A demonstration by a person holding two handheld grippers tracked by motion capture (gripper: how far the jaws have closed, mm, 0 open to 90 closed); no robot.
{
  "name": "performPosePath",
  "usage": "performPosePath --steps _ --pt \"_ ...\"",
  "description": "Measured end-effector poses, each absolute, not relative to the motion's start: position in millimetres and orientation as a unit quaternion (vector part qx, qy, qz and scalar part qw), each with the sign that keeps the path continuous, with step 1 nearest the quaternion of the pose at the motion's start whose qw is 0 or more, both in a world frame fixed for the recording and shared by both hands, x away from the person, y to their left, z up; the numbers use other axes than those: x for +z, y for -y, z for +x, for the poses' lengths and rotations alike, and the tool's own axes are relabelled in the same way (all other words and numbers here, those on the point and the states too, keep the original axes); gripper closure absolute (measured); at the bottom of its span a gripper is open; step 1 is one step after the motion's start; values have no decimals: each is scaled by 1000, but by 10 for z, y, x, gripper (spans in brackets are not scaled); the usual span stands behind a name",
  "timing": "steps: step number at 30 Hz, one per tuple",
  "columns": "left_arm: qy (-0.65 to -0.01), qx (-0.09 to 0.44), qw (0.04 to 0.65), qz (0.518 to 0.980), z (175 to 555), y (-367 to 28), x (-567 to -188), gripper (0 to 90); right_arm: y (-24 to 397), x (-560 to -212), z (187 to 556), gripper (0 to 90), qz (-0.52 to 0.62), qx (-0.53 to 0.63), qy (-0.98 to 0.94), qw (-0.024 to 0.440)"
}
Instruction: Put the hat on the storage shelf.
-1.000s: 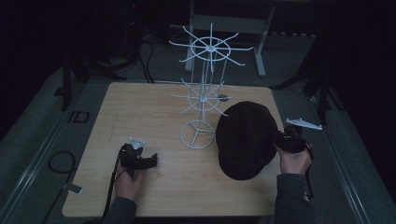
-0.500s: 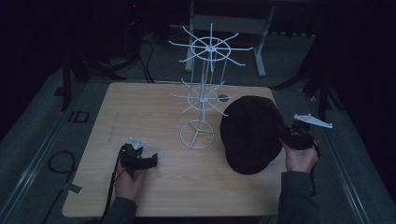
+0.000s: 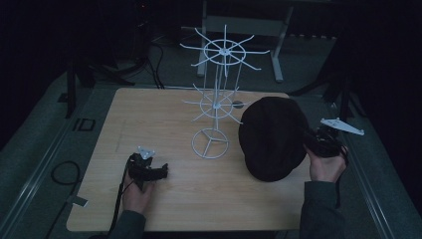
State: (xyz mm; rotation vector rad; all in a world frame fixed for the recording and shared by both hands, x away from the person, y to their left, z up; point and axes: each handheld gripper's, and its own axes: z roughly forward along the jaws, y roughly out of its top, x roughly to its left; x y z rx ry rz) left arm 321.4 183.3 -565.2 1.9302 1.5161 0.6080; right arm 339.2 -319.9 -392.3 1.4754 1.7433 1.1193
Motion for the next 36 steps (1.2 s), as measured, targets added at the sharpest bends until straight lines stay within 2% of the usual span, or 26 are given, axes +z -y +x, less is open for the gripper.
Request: performPosePath --steps 36 --pt "-571 231 302 727 3216 -1832 -5654 91 3262 -3500 3170 775 519 447 -644 339"
